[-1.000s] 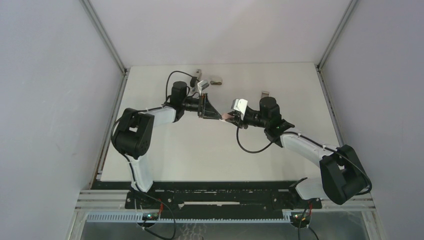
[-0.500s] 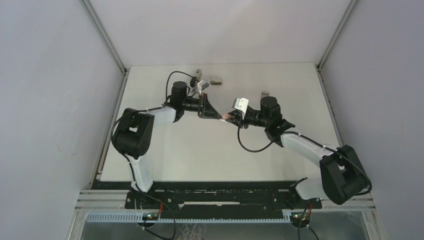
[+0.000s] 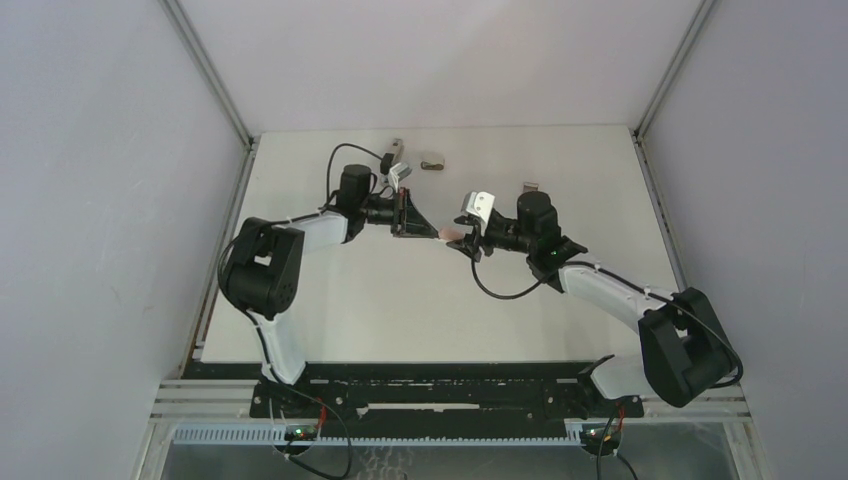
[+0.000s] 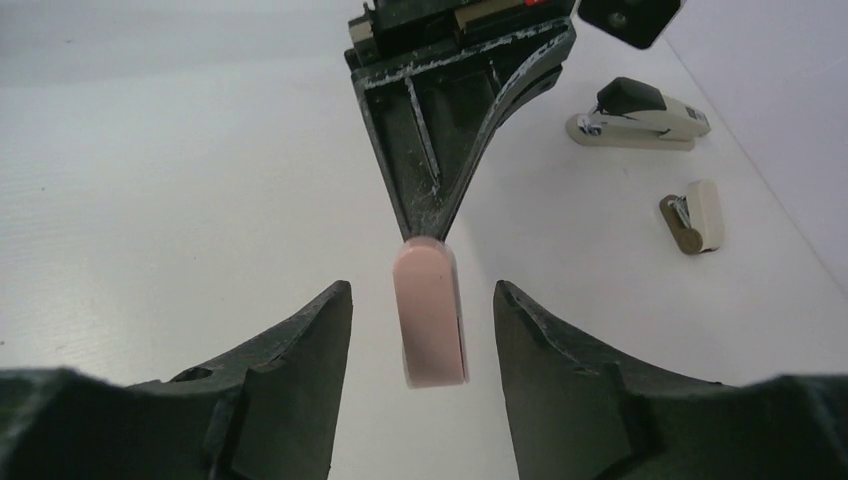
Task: Unload the staples from the stapler
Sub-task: Unload the staple at the center of the board.
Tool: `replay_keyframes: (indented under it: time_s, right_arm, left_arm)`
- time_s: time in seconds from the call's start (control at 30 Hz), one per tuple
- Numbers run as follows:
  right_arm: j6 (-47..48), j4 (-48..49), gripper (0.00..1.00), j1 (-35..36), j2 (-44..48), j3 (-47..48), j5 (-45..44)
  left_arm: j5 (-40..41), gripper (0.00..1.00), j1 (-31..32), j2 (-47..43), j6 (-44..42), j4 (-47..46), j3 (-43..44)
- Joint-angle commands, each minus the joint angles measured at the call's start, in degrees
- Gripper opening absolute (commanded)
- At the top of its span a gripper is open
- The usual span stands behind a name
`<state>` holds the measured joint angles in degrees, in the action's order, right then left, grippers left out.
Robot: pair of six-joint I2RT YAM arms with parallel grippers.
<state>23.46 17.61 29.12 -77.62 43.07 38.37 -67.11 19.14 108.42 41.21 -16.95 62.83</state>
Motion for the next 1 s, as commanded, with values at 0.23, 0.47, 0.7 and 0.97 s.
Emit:
replay_keyframes:
  time_s: [0.23, 0.47, 0.7, 0.97]
  right_arm:
    - [-11.21, -5.40, 0.72, 7.36, -6.43, 12.65, -24.69]
    - [-15.31, -8.21, 0.74, 9.91, -10.89, 16.07, -39.55]
    - [-19.34, -10.79, 0.80, 10.34, -12.45, 18.01, -40.96]
    - [-20.37, -11.66, 0.82, 10.51, -13.04, 18.59, -40.89]
  left_arm:
    - [13.82, 0.00, -0.55, -7.51, -10.52, 10.74, -0.54]
    - [17.03, 0.00, -0.77, -8.60, -10.88, 11.33, -1.34]
    - [17.86, 0.00, -1.21, -9.36, -10.65, 10.78, -1.91]
    - [18.16, 0.00, -1.86, -9.38, -10.20, 9.85, -2.52]
